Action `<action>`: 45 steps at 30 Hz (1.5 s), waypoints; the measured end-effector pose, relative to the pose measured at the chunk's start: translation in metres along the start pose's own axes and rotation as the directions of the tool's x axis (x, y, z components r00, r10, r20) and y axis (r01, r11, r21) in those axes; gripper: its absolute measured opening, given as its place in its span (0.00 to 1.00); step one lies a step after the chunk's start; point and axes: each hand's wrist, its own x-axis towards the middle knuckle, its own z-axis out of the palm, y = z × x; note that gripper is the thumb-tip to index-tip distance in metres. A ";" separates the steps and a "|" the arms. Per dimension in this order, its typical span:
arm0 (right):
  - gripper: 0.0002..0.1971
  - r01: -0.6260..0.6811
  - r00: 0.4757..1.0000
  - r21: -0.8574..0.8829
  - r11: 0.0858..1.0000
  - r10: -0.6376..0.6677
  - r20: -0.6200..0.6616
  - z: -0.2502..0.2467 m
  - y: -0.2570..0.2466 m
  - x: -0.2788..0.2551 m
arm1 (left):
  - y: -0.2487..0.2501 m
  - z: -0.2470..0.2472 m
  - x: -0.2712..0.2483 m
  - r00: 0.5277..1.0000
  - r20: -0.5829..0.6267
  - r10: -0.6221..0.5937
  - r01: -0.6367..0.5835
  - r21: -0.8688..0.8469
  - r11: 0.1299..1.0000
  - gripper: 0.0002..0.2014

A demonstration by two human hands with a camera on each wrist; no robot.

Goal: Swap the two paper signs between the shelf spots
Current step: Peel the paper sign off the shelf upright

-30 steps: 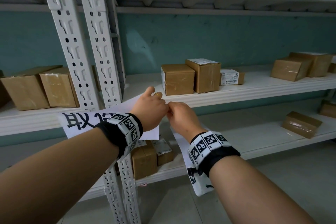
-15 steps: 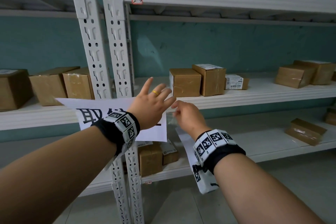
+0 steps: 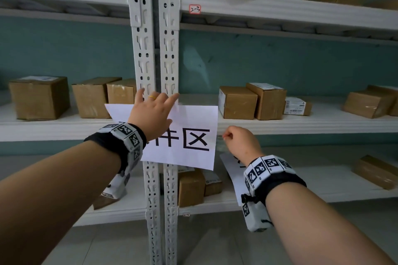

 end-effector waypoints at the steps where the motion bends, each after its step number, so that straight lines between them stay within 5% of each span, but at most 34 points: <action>1: 0.11 -0.013 1.000 -0.011 1.000 0.013 0.006 0.002 0.000 0.001 | -0.003 0.000 0.000 1.000 0.005 -0.016 0.017 -0.016 1.000 0.30; 5: 0.11 -0.087 0.996 -0.104 0.991 0.088 0.009 0.009 -0.011 0.003 | -0.004 0.002 -0.002 0.999 -0.010 -0.046 0.045 -0.083 0.996 0.09; 9: 0.18 -0.082 0.986 -0.088 0.993 0.068 -0.150 0.007 -0.038 0.010 | 0.001 0.006 -0.003 0.999 0.009 -0.044 0.045 -0.138 0.989 0.07; 13: 0.18 0.169 0.914 -0.060 0.984 -0.180 -0.363 0.006 -0.075 0.010 | -0.001 0.010 -0.007 1.000 0.016 -0.026 0.028 -0.145 0.989 0.08; 16: 0.16 0.335 0.904 -0.124 0.934 -0.356 -0.238 0.013 -0.103 0.010 | -0.002 0.010 -0.010 1.000 0.018 -0.019 0.020 -0.119 0.993 0.10; 20: 0.14 0.350 0.928 -0.257 0.901 -0.370 -0.032 0.026 -0.119 0.013 | -0.012 0.008 -0.011 0.999 0.032 -0.036 0.039 -0.100 0.994 0.12; 25: 0.11 0.323 0.939 -0.270 0.907 -0.342 -0.026 0.031 -0.123 0.016 | -0.040 0.010 -0.014 0.999 0.039 -0.031 0.034 -0.079 0.996 0.10; 34: 0.12 0.330 0.941 -0.340 0.881 -0.336 0.043 0.040 -0.139 0.023 | -0.093 0.034 -0.030 0.974 0.108 -0.197 0.206 -0.083 0.975 0.09; 45: 0.08 0.458 0.885 -0.296 0.838 -0.462 0.061 0.079 -0.204 0.023 | -0.099 0.043 -0.047 0.993 0.030 -0.118 0.120 -0.125 0.985 0.10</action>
